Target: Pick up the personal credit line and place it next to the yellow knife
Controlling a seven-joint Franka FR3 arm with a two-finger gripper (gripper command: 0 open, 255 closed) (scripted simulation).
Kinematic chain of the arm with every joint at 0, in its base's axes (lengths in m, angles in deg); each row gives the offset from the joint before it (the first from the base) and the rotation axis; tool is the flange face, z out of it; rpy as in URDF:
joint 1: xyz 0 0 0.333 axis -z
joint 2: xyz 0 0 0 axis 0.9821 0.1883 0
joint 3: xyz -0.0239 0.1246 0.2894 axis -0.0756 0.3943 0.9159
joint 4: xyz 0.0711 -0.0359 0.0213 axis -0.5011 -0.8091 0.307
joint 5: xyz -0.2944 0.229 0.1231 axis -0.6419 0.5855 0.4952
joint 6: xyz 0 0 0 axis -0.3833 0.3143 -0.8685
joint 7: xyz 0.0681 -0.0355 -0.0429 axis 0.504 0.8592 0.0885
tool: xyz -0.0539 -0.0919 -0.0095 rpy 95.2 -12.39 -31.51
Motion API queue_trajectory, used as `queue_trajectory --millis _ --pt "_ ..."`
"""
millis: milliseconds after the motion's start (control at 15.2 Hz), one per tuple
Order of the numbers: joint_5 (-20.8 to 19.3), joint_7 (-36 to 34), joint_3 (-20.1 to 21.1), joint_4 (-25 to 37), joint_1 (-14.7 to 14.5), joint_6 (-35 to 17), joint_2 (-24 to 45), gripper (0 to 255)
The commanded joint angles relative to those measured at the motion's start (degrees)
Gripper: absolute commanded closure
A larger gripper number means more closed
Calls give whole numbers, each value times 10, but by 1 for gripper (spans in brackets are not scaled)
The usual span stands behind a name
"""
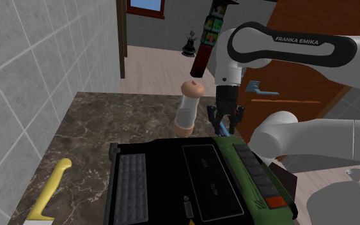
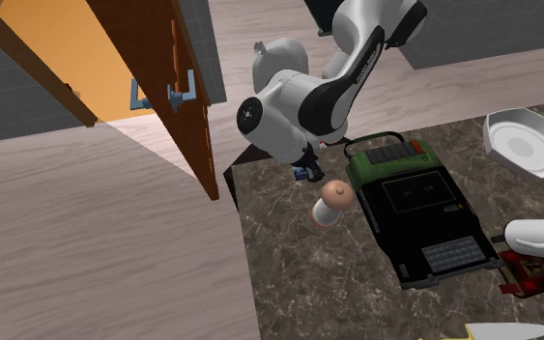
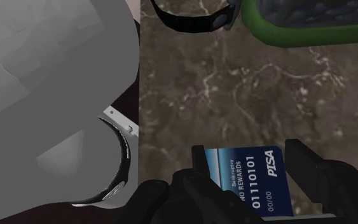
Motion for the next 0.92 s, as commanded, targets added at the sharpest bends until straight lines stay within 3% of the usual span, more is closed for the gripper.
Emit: queue_trajectory --millis 0,858 --pt "-1 -3 -2 7 0 7 0 255" --pt "-10 -36 -23 108 2 93 9 255"
